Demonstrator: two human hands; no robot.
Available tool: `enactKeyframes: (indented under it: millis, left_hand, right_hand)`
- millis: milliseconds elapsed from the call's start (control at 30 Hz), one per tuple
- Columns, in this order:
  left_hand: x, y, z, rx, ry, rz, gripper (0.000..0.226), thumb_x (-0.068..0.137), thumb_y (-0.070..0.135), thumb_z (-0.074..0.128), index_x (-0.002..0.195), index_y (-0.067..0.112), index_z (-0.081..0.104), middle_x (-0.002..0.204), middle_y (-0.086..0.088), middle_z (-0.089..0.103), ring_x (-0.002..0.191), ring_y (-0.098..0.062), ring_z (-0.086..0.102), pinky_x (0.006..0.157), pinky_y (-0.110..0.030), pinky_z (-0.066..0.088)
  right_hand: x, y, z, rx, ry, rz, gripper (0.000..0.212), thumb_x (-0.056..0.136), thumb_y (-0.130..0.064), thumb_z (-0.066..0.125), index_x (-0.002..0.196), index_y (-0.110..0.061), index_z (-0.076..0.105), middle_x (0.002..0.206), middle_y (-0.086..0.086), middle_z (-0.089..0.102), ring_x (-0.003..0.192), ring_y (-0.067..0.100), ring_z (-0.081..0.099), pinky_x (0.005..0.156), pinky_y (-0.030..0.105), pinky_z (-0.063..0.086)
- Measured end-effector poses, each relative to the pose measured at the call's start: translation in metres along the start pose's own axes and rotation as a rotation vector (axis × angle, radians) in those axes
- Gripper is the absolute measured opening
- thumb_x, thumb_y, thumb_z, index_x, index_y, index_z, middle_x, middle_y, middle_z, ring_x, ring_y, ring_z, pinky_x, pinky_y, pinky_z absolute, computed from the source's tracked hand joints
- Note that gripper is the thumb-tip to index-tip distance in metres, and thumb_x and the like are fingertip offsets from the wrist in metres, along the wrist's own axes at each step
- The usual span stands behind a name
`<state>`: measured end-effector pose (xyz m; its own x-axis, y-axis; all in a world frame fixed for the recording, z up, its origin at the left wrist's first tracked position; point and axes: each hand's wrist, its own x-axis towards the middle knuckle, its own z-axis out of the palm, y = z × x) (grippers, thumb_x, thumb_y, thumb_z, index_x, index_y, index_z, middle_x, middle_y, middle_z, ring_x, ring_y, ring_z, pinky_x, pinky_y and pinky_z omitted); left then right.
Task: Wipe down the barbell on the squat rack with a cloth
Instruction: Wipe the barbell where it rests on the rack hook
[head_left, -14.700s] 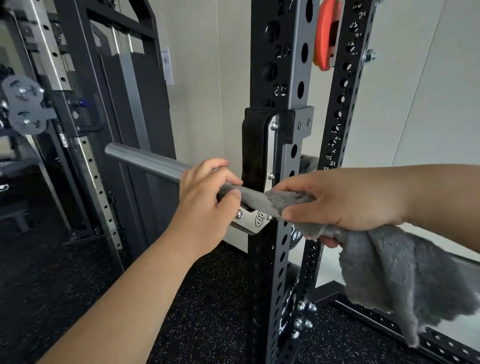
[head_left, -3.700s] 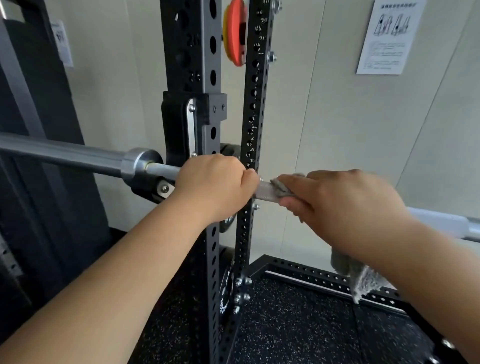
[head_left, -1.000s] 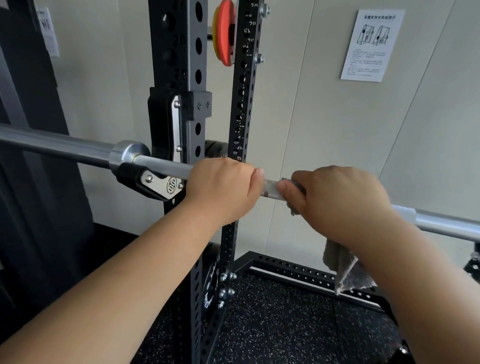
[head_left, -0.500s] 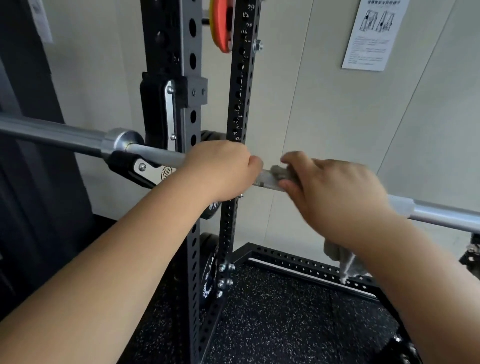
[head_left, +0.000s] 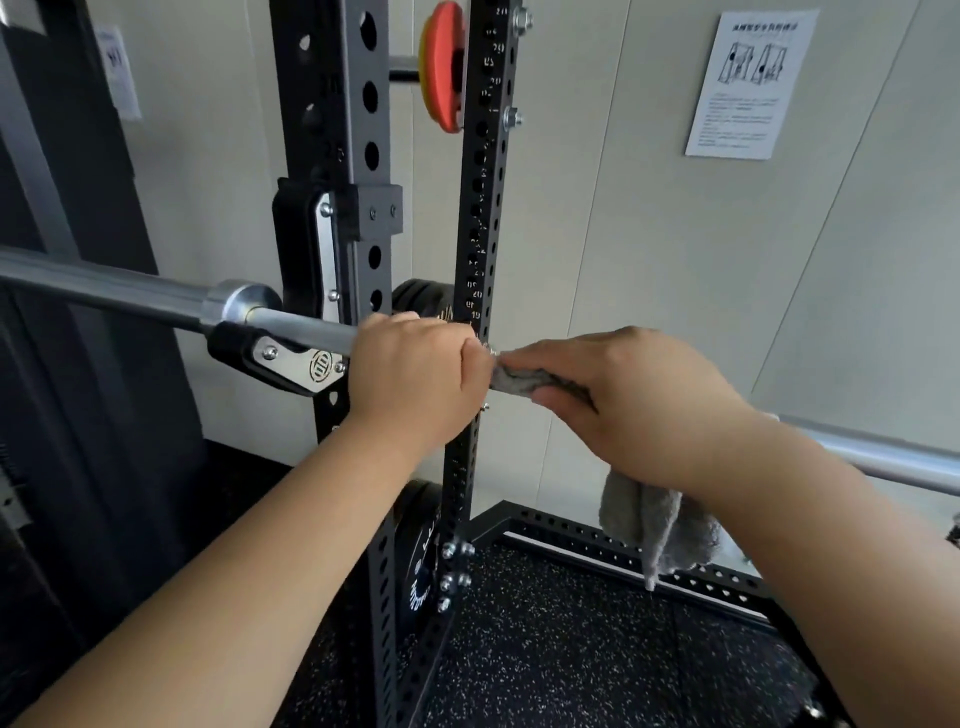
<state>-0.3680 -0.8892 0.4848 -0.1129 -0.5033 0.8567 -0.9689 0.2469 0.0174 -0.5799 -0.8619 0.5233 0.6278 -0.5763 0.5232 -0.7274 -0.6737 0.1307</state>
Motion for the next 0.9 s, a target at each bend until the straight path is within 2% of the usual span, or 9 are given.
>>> enactKeyframes:
  millis: [67,167,300,400,533,633,767,833,900]
  left_hand:
    - [0.007,-0.001,-0.005,0.039,-0.137,-0.002,0.037,0.086,0.035,0.024,0.052,0.023,0.033,0.048,0.01,0.031,0.049,-0.021,0.036,0.06,-0.032,0.023]
    - [0.027,-0.001,-0.013,0.049,-0.424,-0.078,0.049,0.095,0.038,0.028,0.062,0.015,0.056,0.061,-0.003,0.055,0.058,-0.021,0.051,0.057,-0.034,0.033]
    - [0.046,-0.001,-0.023,0.035,-0.677,-0.125,0.047,0.102,0.035,0.03,0.067,0.012,0.052,0.062,-0.006,0.051,0.06,-0.027,0.05,0.061,-0.036,0.039]
    - [0.04,0.001,-0.021,0.061,-0.597,-0.11,0.047,0.102,0.034,0.031,0.066,0.014,0.053,0.063,-0.004,0.052,0.061,-0.026,0.05,0.059,-0.035,0.034]
    - [0.008,-0.004,-0.013,-0.006,-0.213,0.028,0.043,0.103,0.033,0.028,0.066,0.022,0.048,0.06,0.01,0.046,0.063,-0.022,0.052,0.062,-0.035,0.032]
    - [-0.017,-0.01,-0.005,-0.048,-0.102,0.076,0.033,0.106,0.036,0.033,0.085,0.024,0.056,0.081,0.011,0.053,0.081,-0.02,0.051,0.087,-0.041,0.04]
    - [-0.032,-0.014,0.002,0.053,-0.082,0.088,0.04,0.105,0.048,0.034,0.113,0.02,0.062,0.103,0.001,0.058,0.102,-0.026,0.054,0.114,-0.051,0.031]
    - [-0.028,-0.016,0.003,0.089,-0.08,0.089,0.041,0.107,0.05,0.032,0.109,0.021,0.06,0.098,0.001,0.056,0.097,-0.027,0.053,0.108,-0.051,0.035]
    - [-0.023,-0.021,0.005,0.094,-0.059,0.122,0.041,0.107,0.054,0.034,0.101,0.021,0.058,0.09,0.002,0.053,0.087,-0.027,0.052,0.093,-0.049,0.04]
  right_hand:
    - [0.006,0.0,0.002,-0.075,-0.037,-0.051,0.03,0.104,-0.039,0.045,0.132,-0.043,0.055,0.1,-0.013,0.074,0.084,0.02,0.07,0.067,0.037,0.058]
    - [-0.013,0.01,-0.004,-0.088,0.026,-0.139,0.037,0.105,-0.042,0.034,0.13,-0.043,0.061,0.106,-0.015,0.074,0.079,0.021,0.071,0.063,0.036,0.059]
    - [-0.037,0.022,-0.014,-0.029,0.109,-0.166,0.032,0.103,-0.037,0.052,0.13,-0.044,0.068,0.127,-0.016,0.073,0.085,0.015,0.078,0.063,0.034,0.063]
    - [-0.016,0.014,-0.008,-0.103,0.017,-0.154,0.036,0.105,-0.041,0.042,0.137,-0.039,0.059,0.102,-0.013,0.074,0.079,0.018,0.071,0.062,0.034,0.058]
    - [0.002,0.004,0.007,-0.156,-0.01,-0.156,0.042,0.106,-0.039,0.037,0.146,-0.041,0.047,0.092,-0.008,0.066,0.07,0.023,0.062,0.057,0.036,0.055]
    - [-0.011,0.012,0.002,-0.091,0.088,-0.218,0.042,0.105,-0.04,0.032,0.132,-0.039,0.064,0.081,-0.007,0.067,0.058,0.023,0.059,0.048,0.026,0.044]
    - [-0.011,0.016,0.004,-0.025,0.089,-0.185,0.041,0.105,-0.047,0.03,0.13,-0.041,0.062,0.08,-0.002,0.067,0.059,0.026,0.062,0.052,0.035,0.053]
    - [0.003,0.004,0.016,-0.144,0.07,-0.149,0.033,0.105,-0.041,0.042,0.138,-0.043,0.048,0.078,-0.001,0.06,0.056,0.028,0.057,0.049,0.038,0.055]
    - [0.009,-0.003,0.024,-0.197,0.077,-0.123,0.059,0.097,-0.024,0.068,0.143,-0.044,0.038,0.075,-0.002,0.055,0.05,0.026,0.052,0.042,0.033,0.052]
